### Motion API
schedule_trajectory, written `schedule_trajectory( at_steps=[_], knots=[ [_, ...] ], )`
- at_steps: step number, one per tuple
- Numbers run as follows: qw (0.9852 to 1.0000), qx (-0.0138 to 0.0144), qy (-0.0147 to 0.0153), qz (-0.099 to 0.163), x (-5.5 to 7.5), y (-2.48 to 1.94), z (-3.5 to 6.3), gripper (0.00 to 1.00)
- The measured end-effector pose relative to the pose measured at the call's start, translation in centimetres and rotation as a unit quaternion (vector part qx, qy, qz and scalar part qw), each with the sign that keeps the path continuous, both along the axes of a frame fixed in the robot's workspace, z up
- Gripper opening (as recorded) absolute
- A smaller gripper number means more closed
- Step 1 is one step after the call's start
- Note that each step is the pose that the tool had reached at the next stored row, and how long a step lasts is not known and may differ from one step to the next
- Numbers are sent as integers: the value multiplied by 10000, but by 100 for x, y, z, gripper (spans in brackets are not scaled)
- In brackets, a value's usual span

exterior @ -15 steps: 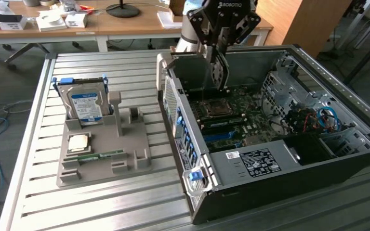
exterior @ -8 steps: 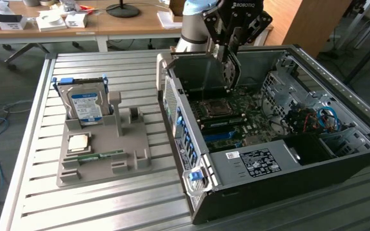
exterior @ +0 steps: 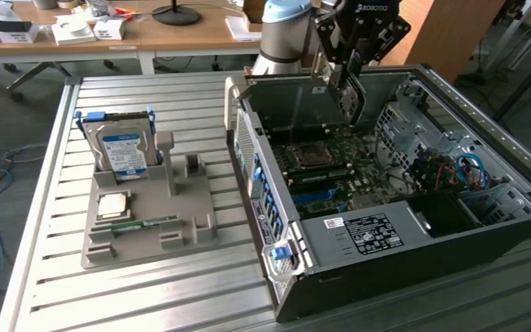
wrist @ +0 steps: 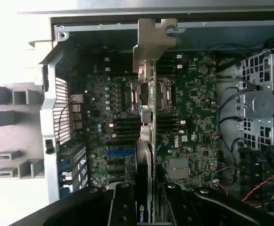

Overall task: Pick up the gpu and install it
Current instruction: 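Pick up the gpu and move the gpu toward the slot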

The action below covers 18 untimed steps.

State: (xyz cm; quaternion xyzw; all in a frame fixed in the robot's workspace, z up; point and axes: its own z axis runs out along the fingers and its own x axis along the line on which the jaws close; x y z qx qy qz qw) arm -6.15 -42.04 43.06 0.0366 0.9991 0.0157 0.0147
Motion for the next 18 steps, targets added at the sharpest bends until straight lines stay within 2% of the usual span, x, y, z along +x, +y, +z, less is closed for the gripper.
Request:
schedule_trajectory(
  at_steps=[13,18],
  knots=[
    [10000,29,0,24,503,0,0,27],
    [10000,32,0,36,636,0,0,27]
  ],
)
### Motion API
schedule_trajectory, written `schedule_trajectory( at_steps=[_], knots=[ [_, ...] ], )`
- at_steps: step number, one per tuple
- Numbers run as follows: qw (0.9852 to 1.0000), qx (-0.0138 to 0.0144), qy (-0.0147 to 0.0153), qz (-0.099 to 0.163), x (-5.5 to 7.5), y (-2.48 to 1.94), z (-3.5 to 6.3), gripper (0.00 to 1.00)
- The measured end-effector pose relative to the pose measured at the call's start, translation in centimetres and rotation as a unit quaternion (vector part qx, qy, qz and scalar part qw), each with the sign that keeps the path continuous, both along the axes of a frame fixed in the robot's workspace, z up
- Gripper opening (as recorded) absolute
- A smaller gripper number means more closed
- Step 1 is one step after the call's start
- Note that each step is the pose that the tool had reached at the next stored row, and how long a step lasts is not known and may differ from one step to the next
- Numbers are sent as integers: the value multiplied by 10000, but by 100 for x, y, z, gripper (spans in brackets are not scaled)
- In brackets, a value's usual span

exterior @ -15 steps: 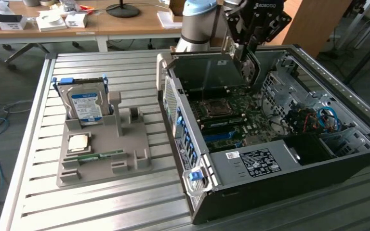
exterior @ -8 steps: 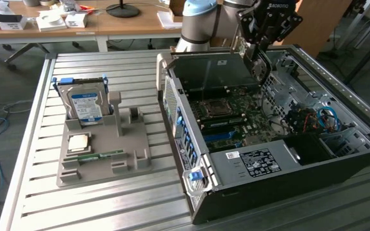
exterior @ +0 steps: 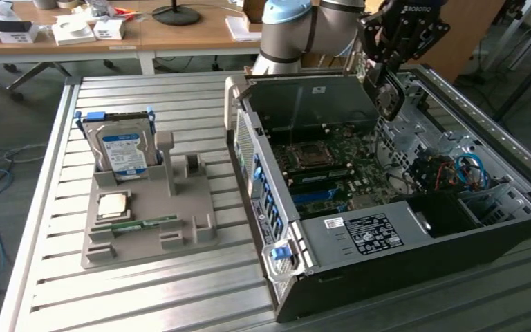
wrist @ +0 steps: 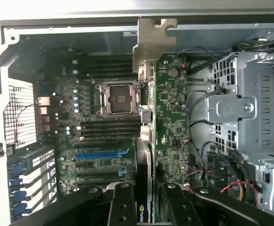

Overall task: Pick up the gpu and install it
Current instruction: 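Pick up the gpu and move the gpu toward the slot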

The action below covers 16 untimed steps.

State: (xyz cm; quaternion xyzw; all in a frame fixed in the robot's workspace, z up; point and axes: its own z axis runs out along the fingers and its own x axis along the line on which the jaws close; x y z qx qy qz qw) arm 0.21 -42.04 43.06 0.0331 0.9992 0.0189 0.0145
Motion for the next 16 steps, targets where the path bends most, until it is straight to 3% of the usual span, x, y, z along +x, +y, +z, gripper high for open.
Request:
schedule_trajectory(
  at_steps=[5,16],
  knots=[
    [10000,0,0,1,9,0,0,27],
    [9999,4,0,162,208,0,-1,27]
  ],
)
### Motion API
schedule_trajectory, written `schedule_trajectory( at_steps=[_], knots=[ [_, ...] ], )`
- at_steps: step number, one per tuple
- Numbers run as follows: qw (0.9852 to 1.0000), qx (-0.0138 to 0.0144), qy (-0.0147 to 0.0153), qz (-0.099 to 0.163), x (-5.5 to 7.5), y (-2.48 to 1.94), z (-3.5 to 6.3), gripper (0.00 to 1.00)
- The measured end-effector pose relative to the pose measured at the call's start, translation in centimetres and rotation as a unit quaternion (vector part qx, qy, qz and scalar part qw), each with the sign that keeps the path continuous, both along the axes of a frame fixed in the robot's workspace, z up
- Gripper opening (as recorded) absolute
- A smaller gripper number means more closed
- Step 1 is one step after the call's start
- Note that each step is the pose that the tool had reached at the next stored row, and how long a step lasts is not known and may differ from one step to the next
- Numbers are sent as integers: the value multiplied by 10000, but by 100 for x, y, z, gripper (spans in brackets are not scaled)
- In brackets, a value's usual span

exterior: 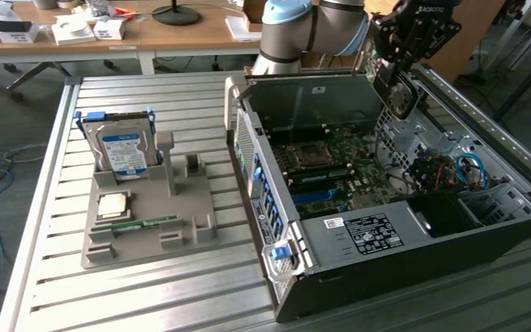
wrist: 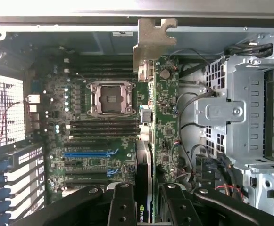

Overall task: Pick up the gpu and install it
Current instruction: 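Pick up the gpu and move the gpu toward the slot, then insert the gpu into the slot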

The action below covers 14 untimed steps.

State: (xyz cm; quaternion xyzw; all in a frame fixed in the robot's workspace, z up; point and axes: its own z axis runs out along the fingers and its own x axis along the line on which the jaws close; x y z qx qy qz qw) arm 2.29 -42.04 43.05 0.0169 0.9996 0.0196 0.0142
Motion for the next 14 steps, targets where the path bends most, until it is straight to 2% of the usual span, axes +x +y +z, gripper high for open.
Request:
schedule_trajectory(
  at_steps=[14],
  knots=[
    [10000,0,0,54,8,0,0,27]
  ],
)
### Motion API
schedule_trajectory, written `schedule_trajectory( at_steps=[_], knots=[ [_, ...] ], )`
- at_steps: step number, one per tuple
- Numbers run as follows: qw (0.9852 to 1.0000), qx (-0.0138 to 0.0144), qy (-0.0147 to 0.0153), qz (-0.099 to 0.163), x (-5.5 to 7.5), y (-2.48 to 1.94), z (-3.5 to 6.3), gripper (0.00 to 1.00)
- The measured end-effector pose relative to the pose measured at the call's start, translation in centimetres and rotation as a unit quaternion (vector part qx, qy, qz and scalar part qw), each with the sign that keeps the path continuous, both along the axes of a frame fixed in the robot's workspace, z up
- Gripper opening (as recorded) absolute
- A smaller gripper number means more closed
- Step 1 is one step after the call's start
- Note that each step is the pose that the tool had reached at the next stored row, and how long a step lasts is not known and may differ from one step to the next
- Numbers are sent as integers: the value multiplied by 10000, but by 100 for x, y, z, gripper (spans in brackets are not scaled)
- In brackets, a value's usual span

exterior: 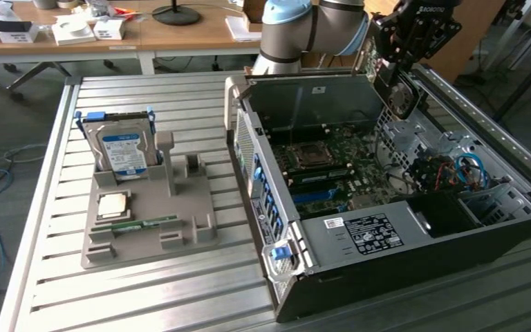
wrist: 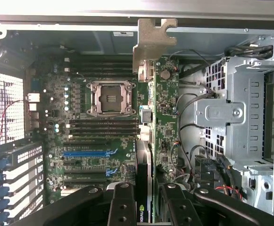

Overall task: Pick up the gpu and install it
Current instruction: 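Insert the gpu into the slot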

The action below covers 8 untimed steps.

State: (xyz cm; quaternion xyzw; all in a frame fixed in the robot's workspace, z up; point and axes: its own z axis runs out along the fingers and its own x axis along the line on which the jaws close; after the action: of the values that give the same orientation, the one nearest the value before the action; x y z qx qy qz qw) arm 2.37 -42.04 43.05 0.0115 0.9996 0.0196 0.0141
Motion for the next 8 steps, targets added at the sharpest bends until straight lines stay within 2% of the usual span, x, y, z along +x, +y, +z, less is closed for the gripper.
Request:
schedule_trajectory(
  at_steps=[8],
  knots=[
    [10000,0,0,19,0,0,0,27]
  ],
)
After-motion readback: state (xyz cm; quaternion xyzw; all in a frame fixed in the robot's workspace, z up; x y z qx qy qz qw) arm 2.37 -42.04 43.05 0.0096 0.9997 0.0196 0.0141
